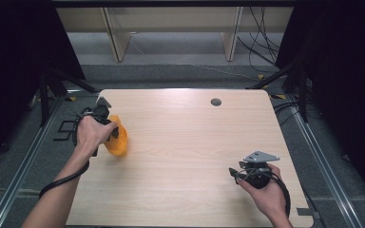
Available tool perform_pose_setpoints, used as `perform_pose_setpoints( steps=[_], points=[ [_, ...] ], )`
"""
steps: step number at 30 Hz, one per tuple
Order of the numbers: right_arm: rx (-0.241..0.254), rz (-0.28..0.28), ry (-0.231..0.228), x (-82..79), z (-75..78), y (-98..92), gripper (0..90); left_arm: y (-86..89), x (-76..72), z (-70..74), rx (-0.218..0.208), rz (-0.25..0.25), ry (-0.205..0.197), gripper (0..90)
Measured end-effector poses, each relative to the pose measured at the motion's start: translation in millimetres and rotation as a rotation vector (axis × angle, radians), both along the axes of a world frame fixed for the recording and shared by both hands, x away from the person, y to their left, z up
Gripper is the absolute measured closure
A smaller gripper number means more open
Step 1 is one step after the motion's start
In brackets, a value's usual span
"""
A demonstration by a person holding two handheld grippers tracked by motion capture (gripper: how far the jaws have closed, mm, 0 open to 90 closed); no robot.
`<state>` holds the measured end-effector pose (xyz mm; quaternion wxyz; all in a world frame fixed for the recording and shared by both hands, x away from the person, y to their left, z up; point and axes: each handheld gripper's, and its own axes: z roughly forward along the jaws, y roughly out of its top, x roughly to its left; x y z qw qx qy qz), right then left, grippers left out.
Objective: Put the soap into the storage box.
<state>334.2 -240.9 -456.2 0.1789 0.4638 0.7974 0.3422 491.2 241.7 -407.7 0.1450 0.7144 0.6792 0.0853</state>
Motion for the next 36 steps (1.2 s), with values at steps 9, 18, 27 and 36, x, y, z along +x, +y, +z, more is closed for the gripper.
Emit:
perform_pose_setpoints(
  steps=[9,18,27,36],
  points=[
    [0.000,0.000,0.000,0.1,0.0,-0.2,51.8,-2.6,1.7,0.2,0.003,0.012,0.012,60.4],
    [-0.001,-0.001,0.008,-0.3,0.2,0.2,51.7,-3.7,3.8,-6.8,0.023,-0.014,0.054,60.3],
    [-0.002,0.000,0.008,-0.4,0.2,0.2,51.7,-3.6,4.3,-16.3,0.023,-0.007,0.043,60.2],
    [-0.008,0.011,0.001,0.1,-1.1,-0.5,51.2,-0.2,-3.1,-5.0,0.001,-0.047,-0.096,54.4]
  ],
)
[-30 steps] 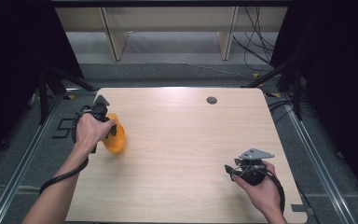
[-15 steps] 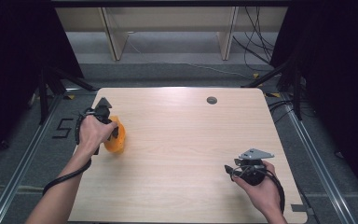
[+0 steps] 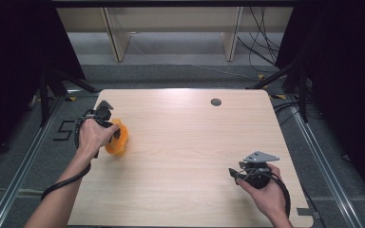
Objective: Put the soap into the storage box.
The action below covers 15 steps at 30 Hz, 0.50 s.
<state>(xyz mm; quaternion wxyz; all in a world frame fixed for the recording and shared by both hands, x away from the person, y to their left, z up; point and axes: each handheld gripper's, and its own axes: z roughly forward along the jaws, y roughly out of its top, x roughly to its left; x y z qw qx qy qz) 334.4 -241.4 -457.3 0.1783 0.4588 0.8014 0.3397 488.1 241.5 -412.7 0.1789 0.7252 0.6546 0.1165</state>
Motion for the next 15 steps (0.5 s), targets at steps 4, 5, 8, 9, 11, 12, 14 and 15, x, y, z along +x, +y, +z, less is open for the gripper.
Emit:
perform_pose_setpoints(
  steps=[4,5,8,9,11,12,14,15],
  points=[
    [0.001,0.002,0.000,0.0,0.2,0.2,51.0,3.6,-7.4,17.7,-0.027,-0.025,-0.058,47.4],
    [-0.002,0.002,-0.002,0.1,0.1,0.1,51.0,5.0,-9.4,21.2,-0.021,-0.030,-0.075,46.3],
    [0.010,-0.011,0.008,-0.9,0.9,0.5,50.8,11.4,-17.5,29.8,-0.071,-0.058,-0.142,43.4],
    [0.011,-0.011,0.009,-1.0,1.0,0.5,50.7,13.1,-21.5,32.7,-0.085,-0.058,-0.171,43.2],
    [0.012,-0.013,0.007,-0.9,0.9,0.4,50.6,21.2,-35.5,38.3,-0.142,-0.112,-0.221,41.6],
    [0.003,0.000,-0.010,-0.2,0.0,-0.9,50.6,21.2,-35.5,38.3,-0.142,-0.112,-0.221,40.0],
    [0.011,0.012,-0.013,0.7,-0.4,-1.3,50.5,27.4,-48.3,38.5,-0.150,-0.146,-0.275,39.2],
    [0.016,-0.004,-0.005,-0.3,0.3,-0.6,50.5,33.2,-56.8,37.5,-0.155,-0.171,-0.298,38.0]
  ],
)
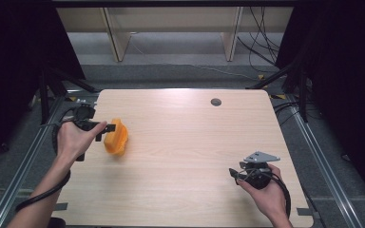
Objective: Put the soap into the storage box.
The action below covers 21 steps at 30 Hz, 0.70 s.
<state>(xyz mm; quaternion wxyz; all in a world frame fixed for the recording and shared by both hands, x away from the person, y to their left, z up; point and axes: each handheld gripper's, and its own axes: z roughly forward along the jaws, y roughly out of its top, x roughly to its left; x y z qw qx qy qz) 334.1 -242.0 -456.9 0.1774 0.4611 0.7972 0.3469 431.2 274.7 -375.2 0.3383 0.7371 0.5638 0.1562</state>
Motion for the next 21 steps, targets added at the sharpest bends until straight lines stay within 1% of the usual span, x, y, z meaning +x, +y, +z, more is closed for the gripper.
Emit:
perform_pose_setpoints(
  steps=[1,2,4,5,6,7,8,9,10,11,12,13,14,15,16,17,18,19,20,21],
  points=[
    [-0.002,-0.017,0.016,-1.4,0.8,0.4,50.4,5.3,-7.0,-1.6,-0.008,-0.018,-0.005,37.3],
    [-0.003,-0.012,0.015,-1.2,0.5,0.1,50.4,9.6,-12.2,-3.8,-0.009,-0.035,-0.008,35.0],
    [-0.003,-0.013,0.014,-1.3,0.6,0.2,50.4,20.9,-26.5,-13.6,-0.004,-0.069,-0.003,34.3],
    [0.008,-0.027,0.033,-3.2,1.2,1.8,50.3,26.4,-33.1,-20.6,-0.001,-0.082,-0.002,33.5],
    [0.003,-0.018,0.022,-2.5,1.0,1.2,50.3,32.3,-39.2,-27.3,0.004,-0.087,0.014,33.0],
    [0.003,-0.018,0.022,-2.5,1.0,1.2,50.3,38.0,-45.0,-34.1,0.010,-0.089,0.031,33.0],
    [0.008,-0.028,0.029,-2.8,1.0,1.9,50.2,42.1,-50.7,-41.9,0.018,-0.077,0.032,33.0],
    [-0.002,-0.017,0.018,-1.6,0.7,0.5,50.2,46.5,-55.8,-49.1,0.017,-0.076,0.043,33.0],
    [-0.003,-0.019,0.017,-1.4,0.7,0.8,50.1,53.3,-65.5,-63.9,0.004,-0.073,0.058,32.7],
    [-0.003,-0.019,0.017,-1.4,0.7,0.8,50.1,53.3,-65.5,-63.9,0.004,-0.073,0.058,32.4],
    [-0.002,-0.020,0.019,-1.5,0.9,1.1,50.1,56.2,-70.1,-71.5,-0.006,-0.072,0.057,32.4],
    [-0.007,-0.015,0.018,-1.3,0.8,0.8,50.1,57.8,-75.5,-79.0,-0.029,-0.058,0.046,32.4],
    [-0.008,-0.014,0.016,-1.3,0.8,0.8,50.1,59.5,-80.9,-85.4,-0.043,-0.054,0.055,32.4],
    [-0.015,0.000,-0.003,-0.6,0.4,0.1,50.1,61.6,-85.9,-90.0,-0.035,-0.065,0.087,31.1],
    [-0.015,0.000,-0.003,-0.6,0.4,0.1,50.1,61.7,-88.5,-91.8,-0.035,-0.063,0.083,31.1],
    [-0.006,-0.003,0.001,-0.9,1.0,0.7,50.1,61.9,-92.0,-94.6,-0.007,-0.060,0.066,30.2],
    [-0.015,-0.001,-0.004,-1.3,0.5,0.4,50.1,61.7,-93.0,-96.1,0.006,-0.066,0.071,29.5],
    [-0.013,0.000,-0.002,-1.4,0.6,0.6,50.1,61.7,-93.3,-97.3,0.014,-0.072,0.083,29.4],
    [-0.007,0.006,-0.006,-0.9,0.0,0.7,50.1,62.0,-92.7,-97.6,0.013,-0.073,0.084,29.4],
    [-0.011,0.035,-0.026,0.8,-0.7,-0.3,50.1,62.4,-92.0,-97.2,0.015,-0.079,0.080,29.2]
  ],
)
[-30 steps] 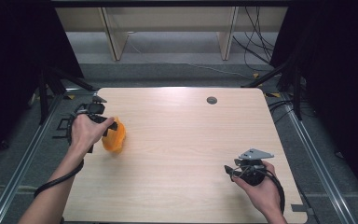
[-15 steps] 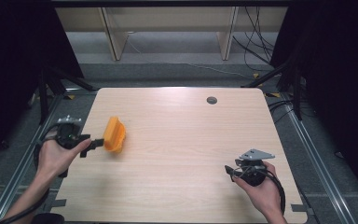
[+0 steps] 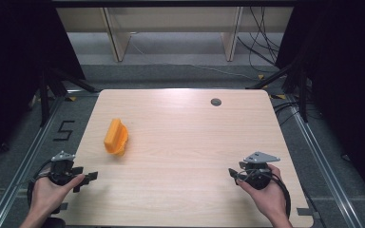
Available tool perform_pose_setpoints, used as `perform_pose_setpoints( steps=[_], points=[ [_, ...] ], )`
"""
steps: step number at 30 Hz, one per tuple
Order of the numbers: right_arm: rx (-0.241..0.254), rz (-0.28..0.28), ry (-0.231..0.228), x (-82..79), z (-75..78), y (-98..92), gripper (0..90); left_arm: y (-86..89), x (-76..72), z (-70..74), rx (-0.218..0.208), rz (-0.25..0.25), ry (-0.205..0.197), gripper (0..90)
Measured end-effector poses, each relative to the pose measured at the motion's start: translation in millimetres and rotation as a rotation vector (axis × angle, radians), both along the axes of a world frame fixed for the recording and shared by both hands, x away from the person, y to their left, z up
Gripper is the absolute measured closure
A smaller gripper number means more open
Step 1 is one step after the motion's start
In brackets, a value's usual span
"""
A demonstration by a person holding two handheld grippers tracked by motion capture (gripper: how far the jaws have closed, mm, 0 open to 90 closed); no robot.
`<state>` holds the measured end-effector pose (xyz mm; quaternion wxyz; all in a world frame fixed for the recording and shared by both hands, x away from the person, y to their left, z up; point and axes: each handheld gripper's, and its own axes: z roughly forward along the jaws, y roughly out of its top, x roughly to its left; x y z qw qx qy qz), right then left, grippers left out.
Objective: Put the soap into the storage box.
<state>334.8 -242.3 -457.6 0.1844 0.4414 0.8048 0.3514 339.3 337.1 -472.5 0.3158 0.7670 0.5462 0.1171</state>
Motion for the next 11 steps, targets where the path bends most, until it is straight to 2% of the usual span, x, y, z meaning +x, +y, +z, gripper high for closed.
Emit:
perform_pose_setpoints(
  steps=[1,2,3,6,8,11],
  points=[
    [0.008,-0.012,0.017,-1.2,1.3,0.9,50.1,0.0,0.8,-0.5,0.001,0.002,-0.018,29.1],
    [0.012,-0.012,0.016,-1.3,1.4,1.0,50.1,0.9,1.4,-0.2,0.003,-0.004,-0.005,28.7],
    [0.026,-0.004,0.016,-1.0,0.8,1.3,50.1,0.9,1.9,-2.2,-0.002,-0.001,-0.008,28.2],
    [0.014,-0.010,0.013,-1.7,1.5,0.8,50.1,1.8,3.0,-5.3,-0.008,-0.012,0.020,28.2],
    [0.029,-0.017,0.017,-1.5,1.2,1.0,50.0,1.0,3.7,-4.8,-0.007,-0.019,0.016,28.5],
    [0.023,-0.030,0.025,-2.4,0.9,0.5,49.9,-0.8,3.6,-5.5,-0.008,-0.013,0.006,28.5]
  ],
)
